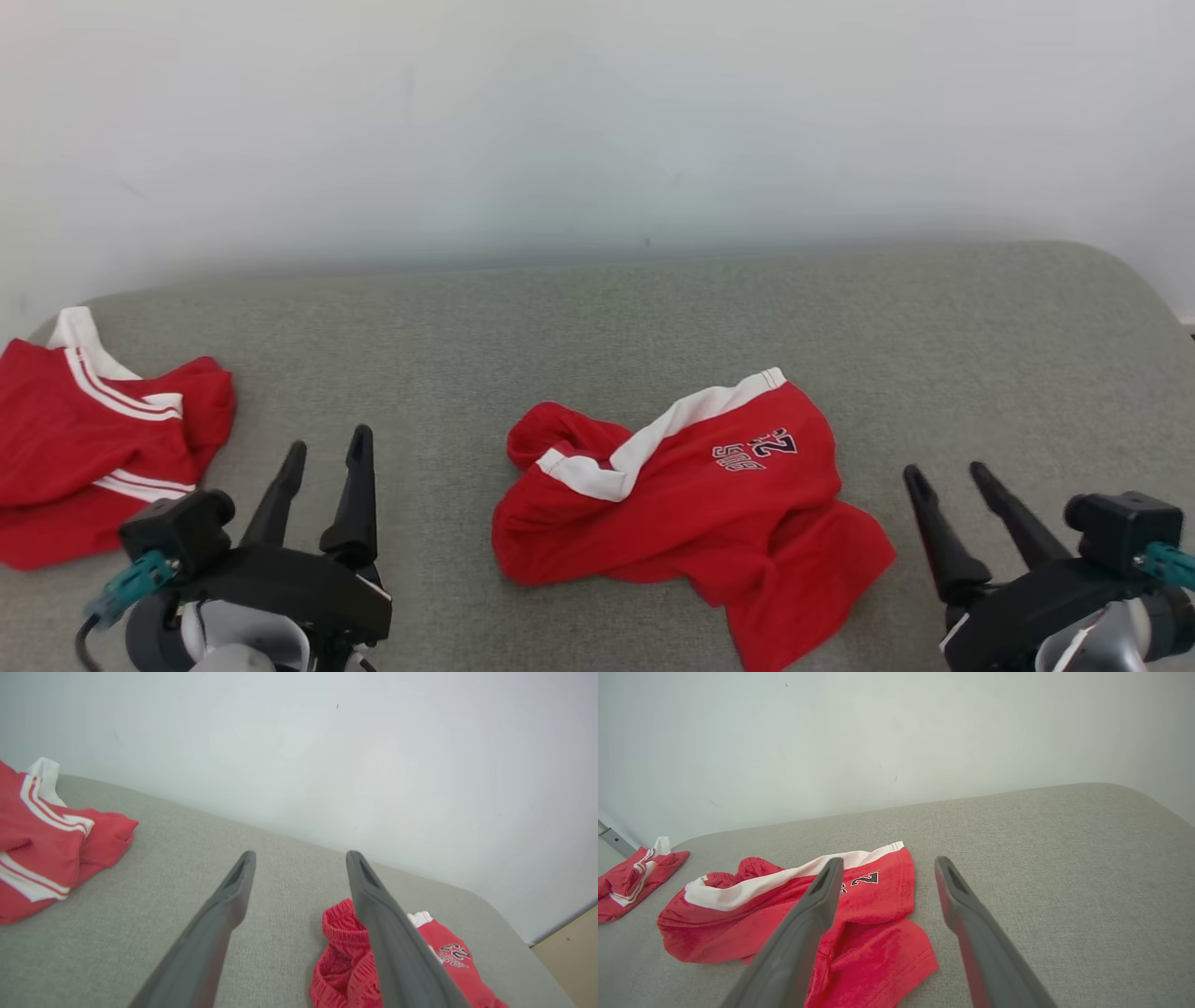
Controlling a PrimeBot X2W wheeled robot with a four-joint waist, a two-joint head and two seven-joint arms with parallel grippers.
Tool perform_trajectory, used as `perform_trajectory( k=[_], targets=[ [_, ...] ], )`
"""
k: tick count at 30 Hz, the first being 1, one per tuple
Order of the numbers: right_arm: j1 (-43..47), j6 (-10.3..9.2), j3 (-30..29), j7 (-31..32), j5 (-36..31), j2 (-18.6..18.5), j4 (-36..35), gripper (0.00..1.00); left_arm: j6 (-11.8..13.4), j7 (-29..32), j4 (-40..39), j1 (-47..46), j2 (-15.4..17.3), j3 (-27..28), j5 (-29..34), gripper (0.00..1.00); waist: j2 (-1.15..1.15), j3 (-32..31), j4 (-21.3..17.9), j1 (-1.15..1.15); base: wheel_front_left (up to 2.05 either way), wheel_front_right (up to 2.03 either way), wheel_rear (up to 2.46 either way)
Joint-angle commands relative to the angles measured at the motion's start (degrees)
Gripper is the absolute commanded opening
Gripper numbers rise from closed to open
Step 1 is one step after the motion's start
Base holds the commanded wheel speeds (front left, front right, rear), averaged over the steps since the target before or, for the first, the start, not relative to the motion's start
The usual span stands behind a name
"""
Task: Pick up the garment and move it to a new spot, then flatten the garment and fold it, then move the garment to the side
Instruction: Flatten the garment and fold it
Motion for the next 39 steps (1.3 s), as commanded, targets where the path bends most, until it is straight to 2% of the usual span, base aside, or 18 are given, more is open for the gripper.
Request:
perform_trajectory(
  k=[1, 5, 9, 13, 17, 21, 31, 35, 39],
  targets=[
    [-0.85, -0.02, -0.80, -1.10, -0.56, -0.24, 0.32, 1.00, -0.52, -0.29, -0.98, 1.65, -0.48, 1.77, 2.38, 1.00, 0.00, -0.73, 1.24, 0.00, 0.00, 0.00, 0.00],
    [-1.22, -0.02, -2.21, -4.07, -1.34, -0.23, 1.53, 1.00, -2.30, -0.31, -3.98, 4.79, -2.90, 7.75, 8.69, 1.00, 0.00, -1.40, 2.54, 0.00, 0.00, 0.00, 0.00],
    [-1.17, -0.02, -3.10, -6.99, -0.82, -0.22, 2.75, 1.00, -4.79, -0.32, -7.02, 9.05, -6.85, 15.06, 13.03, 1.00, 0.00, -2.16, 3.69, 0.00, 0.00, 0.00, 0.00],
    [-0.35, -0.02, -3.22, -9.27, -0.03, -0.22, 4.16, 1.00, -9.21, -0.32, -9.01, 12.91, -10.56, 21.00, 16.05, 1.00, 0.00, -2.71, 4.58, 0.00, 0.00, 0.00, 0.00],
    [0.13, -0.02, -2.31, -10.86, -0.88, -0.23, 5.33, 1.00, -13.42, -0.32, -8.11, 16.48, -12.74, 23.80, 17.43, 1.00, 0.00, -2.99, 4.98, 0.00, 0.00, 0.00, 0.00],
    [0.33, -0.02, -1.66, -10.85, -2.05, -0.23, 5.99, 1.00, -15.98, -0.33, -5.96, 18.73, -11.96, 24.04, 19.23, 1.00, 0.00, -3.14, 4.91, 0.00, 0.00, 0.00, 0.00],
    [2.21, -0.02, -2.19, -11.05, -4.01, -0.24, 5.76, 1.00, -17.71, 0.64, -5.33, 20.74, -5.72, 19.49, 26.63, 1.00, 0.00, -3.09, 4.50, 0.00, 0.00, 0.00, 0.00],
    [2.75, -0.02, -2.35, -11.20, -3.85, -0.22, 6.09, 1.00, -18.28, 0.53, -5.27, 20.78, -5.10, 19.11, 26.99, 1.00, 0.00, -3.11, 4.37, 0.00, 0.00, 0.00, 0.00],
    [2.92, -0.02, -2.29, -10.97, -3.85, -0.23, 6.30, 1.00, -17.70, 0.43, -4.52, 20.93, -5.15, 19.36, 26.98, 1.00, 0.00, -3.05, 4.30, 0.00, 0.00, 0.00, 0.00]
  ],
)
